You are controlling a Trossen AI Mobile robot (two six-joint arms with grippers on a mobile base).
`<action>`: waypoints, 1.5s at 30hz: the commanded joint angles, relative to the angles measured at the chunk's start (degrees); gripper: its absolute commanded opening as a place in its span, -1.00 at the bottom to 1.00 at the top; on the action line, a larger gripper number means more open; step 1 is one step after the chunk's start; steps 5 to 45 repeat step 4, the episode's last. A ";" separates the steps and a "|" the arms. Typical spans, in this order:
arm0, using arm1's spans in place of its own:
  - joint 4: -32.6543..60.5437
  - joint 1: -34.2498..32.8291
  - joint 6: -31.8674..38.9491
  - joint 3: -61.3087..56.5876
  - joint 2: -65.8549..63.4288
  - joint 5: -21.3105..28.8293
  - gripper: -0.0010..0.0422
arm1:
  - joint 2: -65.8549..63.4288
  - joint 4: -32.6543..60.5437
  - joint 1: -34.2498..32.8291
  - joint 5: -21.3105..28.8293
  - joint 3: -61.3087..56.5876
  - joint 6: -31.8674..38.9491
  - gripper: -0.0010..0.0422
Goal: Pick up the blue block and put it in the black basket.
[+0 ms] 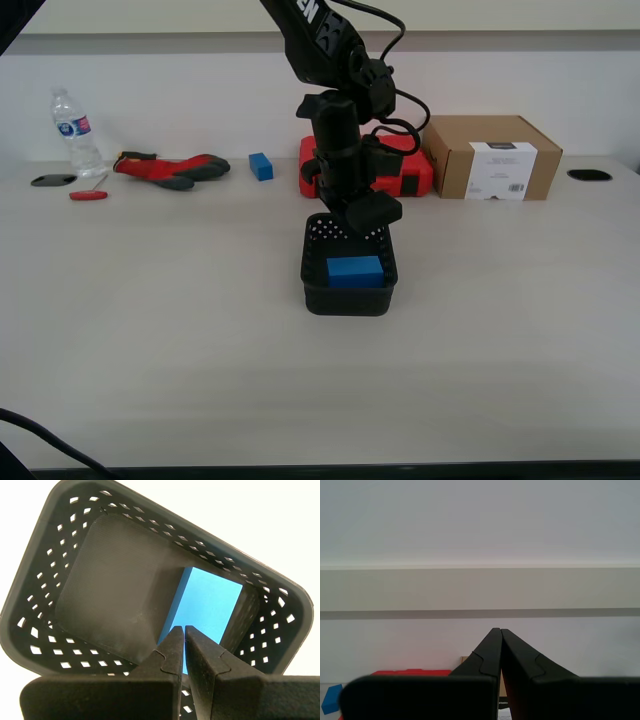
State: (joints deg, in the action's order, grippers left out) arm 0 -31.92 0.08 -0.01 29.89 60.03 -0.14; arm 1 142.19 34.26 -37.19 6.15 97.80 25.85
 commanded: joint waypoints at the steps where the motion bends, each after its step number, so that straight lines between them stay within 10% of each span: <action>1: -0.15 -0.02 0.00 0.11 0.02 -0.02 -0.96 | -0.04 -0.11 0.02 0.28 0.02 0.26 -0.96; 45: -0.15 -0.02 0.00 0.11 0.02 -0.02 -0.96 | -0.04 -0.11 0.02 0.28 0.02 0.26 -0.96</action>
